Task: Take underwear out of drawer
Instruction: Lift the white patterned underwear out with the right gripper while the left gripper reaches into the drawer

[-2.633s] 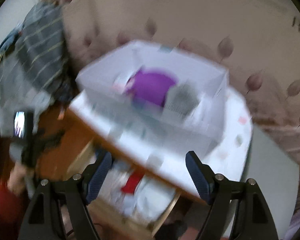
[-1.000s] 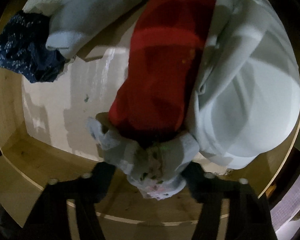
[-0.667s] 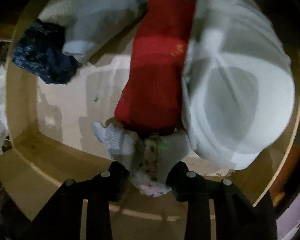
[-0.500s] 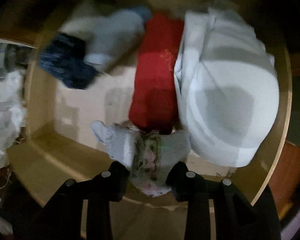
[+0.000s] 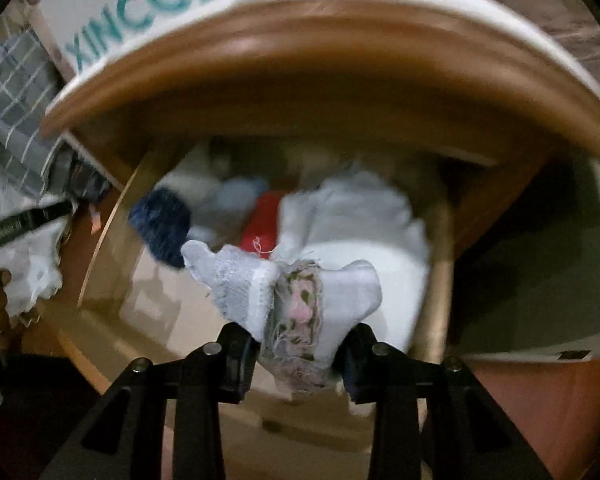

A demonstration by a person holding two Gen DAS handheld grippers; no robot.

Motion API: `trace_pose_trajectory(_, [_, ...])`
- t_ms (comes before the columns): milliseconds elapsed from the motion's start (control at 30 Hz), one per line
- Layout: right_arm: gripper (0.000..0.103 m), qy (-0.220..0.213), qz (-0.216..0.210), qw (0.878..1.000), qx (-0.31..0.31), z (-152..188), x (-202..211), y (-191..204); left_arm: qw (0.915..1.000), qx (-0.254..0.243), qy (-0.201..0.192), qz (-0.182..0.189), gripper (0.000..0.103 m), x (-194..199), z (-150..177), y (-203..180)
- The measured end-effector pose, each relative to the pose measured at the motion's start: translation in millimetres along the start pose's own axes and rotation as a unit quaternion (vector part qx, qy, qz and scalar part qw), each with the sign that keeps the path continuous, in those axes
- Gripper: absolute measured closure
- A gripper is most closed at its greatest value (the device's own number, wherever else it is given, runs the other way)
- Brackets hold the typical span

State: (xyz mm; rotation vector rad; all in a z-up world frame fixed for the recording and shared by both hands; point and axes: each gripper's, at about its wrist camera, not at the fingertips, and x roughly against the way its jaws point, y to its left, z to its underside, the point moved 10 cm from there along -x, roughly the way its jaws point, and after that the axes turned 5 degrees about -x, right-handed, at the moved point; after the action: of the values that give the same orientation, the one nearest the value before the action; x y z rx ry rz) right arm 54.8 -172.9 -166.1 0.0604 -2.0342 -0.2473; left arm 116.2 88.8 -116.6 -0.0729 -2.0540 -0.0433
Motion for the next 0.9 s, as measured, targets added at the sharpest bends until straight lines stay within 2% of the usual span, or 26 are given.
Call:
trace_pose_trajectory(133, [0.069, -0.042, 0.020, 0.999, -0.002, -5, 19, -26, 0.9994, -0.032, 0.001, 0.013, 0.014, -3, 3, -21])
trace_pose_trajectory(333, [0.069, -0.048, -0.007, 0.998, -0.042, -5, 26, -50, 0.9928, -0.107, 0.023, 0.050, 0.016, -18, 14, -57])
trace_pose_trajectory(400, [0.069, -0.052, -0.011, 0.997, -0.048, -4, 28, -52, 0.9891, -0.137, 0.028, 0.046, 0.018, -25, 14, -66])
trace_pose_trajectory(500, [0.069, -0.052, -0.027, 0.997, -0.057, -5, 33, -55, 0.9782, -0.204, 0.030, 0.018, 0.023, -35, 14, -75])
trace_pose_trajectory(600, [0.069, -0.050, -0.041, 0.996, -0.064, -5, 33, -53, 0.9593, -0.281, 0.024, 0.001, 0.025, -43, 17, -87])
trace_pose_trajectory(667, [0.069, -0.048, -0.050, 0.995, -0.073, -5, 33, -54, 0.9506, -0.309, 0.033, 0.003, 0.027, -50, 18, -91])
trace_pose_trajectory(767, [0.069, -0.056, -0.057, 0.992, -0.093, -9, 39, -60, 0.9420, -0.330, 0.056, 0.024, 0.028, -59, 22, -97])
trace_pose_trajectory(833, [0.069, -0.066, -0.055, 0.991, -0.103, -11, 44, -66, 0.9350, -0.348, 0.067, 0.019, 0.035, -66, 24, -98])
trace_pose_trajectory(900, [0.069, -0.076, -0.055, 0.989, -0.115, -13, 50, -72, 0.9321, -0.354, 0.077, 0.017, 0.039, -71, 25, -98])
